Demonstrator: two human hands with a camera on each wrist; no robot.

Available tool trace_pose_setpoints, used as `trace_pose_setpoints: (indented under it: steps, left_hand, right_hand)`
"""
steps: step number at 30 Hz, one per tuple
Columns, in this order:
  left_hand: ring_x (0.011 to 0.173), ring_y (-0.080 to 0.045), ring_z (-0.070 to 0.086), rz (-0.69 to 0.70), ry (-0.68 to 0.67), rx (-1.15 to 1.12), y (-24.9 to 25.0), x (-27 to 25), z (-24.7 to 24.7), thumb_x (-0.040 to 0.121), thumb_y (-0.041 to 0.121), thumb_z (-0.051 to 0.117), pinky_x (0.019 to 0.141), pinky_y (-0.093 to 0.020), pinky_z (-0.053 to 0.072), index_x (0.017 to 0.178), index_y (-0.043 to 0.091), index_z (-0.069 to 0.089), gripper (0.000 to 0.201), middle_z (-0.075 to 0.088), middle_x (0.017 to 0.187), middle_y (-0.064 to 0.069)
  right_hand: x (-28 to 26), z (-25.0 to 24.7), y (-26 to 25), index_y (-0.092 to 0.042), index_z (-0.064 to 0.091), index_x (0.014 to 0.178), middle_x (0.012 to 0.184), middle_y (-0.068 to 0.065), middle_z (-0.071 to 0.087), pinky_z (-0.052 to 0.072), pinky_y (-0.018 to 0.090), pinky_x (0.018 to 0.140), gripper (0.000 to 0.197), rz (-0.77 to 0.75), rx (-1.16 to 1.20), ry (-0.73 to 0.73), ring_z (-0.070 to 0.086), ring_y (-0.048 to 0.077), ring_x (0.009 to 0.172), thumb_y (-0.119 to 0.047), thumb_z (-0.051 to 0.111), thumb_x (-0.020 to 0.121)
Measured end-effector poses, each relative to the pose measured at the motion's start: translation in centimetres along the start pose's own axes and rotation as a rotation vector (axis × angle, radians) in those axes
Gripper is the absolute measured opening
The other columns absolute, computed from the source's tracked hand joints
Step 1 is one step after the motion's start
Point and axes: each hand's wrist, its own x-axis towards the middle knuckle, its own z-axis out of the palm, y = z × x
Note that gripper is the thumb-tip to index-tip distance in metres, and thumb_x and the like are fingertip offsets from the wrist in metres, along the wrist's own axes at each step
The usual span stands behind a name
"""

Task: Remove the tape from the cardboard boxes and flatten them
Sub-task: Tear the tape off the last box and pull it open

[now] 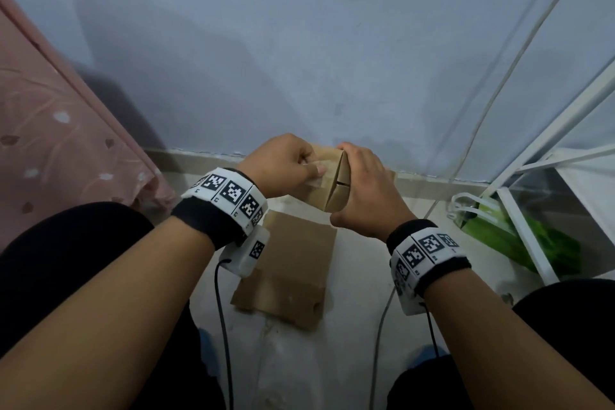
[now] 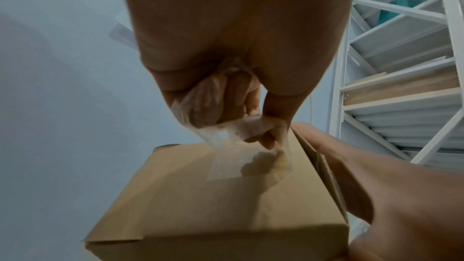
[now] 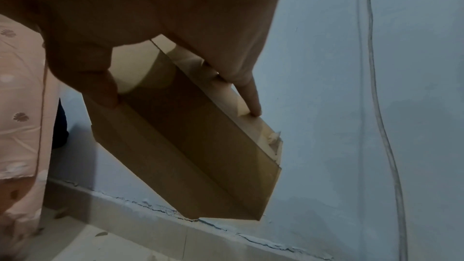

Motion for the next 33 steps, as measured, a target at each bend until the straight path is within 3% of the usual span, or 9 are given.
trace_pose_setpoints:
  steps: [9, 16, 23, 28, 33]
  left_hand:
    - [0.056, -0.015, 0.047, -0.067, -0.032, 0.106, -0.2, 0.3, 0.3, 0.091, 0.038, 0.068, 0.055, -0.029, 0.035, 0.074, 0.005, 0.062, 0.038, 0.052, 0.061, -0.001]
    - [0.058, -0.016, 0.05, -0.104, -0.055, 0.147, -0.4, 0.5, 0.3, 0.091, 0.034, 0.068, 0.057, -0.028, 0.036, 0.064, 0.014, 0.056, 0.035, 0.053, 0.061, 0.0]
    - [0.06, -0.02, 0.049, -0.127, -0.052, 0.145, -0.8, 0.5, 0.2, 0.09, 0.032, 0.069, 0.06, -0.03, 0.038, 0.078, 0.0, 0.062, 0.035, 0.052, 0.065, -0.005]
    - [0.061, -0.019, 0.05, -0.137, -0.058, 0.168, -1.0, 0.7, 0.2, 0.089, 0.033, 0.07, 0.06, -0.03, 0.039, 0.08, 0.001, 0.065, 0.034, 0.053, 0.065, -0.004]
    - [0.062, -0.02, 0.052, -0.135, -0.071, 0.202, -0.6, 0.5, 0.4, 0.089, 0.031, 0.069, 0.058, -0.029, 0.038, 0.066, 0.01, 0.055, 0.034, 0.054, 0.064, -0.002]
  right_hand:
    - [-0.1, 0.4, 1.2, -0.029, 0.028, 0.145, 0.137, -0.004, 0.041, 0.037, 0.051, 0.104, 0.111, 0.014, -0.027, -0.025, 0.037, 0.022, 0.132, -0.032, 0.082, 0.049]
    - [-0.2, 0.4, 1.8, -0.031, 0.03, 0.144, 0.135, -0.006, 0.043, 0.04, 0.052, 0.104, 0.109, 0.009, -0.001, -0.034, 0.038, 0.022, 0.131, -0.031, 0.081, 0.048]
    - [-0.2, 0.4, 2.1, -0.033, 0.029, 0.143, 0.136, -0.008, 0.042, 0.04, 0.053, 0.104, 0.109, 0.018, 0.004, -0.045, 0.04, 0.021, 0.13, -0.031, 0.081, 0.047]
    - [-0.3, 0.7, 2.5, -0.036, 0.027, 0.141, 0.135, -0.01, 0.043, 0.041, 0.054, 0.102, 0.109, 0.036, 0.011, -0.053, 0.042, 0.02, 0.128, -0.032, 0.082, 0.046]
    - [-0.4, 1.1, 3.7, -0.034, 0.029, 0.14, 0.134, -0.008, 0.046, 0.047, 0.05, 0.098, 0.109, 0.112, 0.013, -0.045, 0.047, 0.02, 0.123, -0.034, 0.082, 0.044]
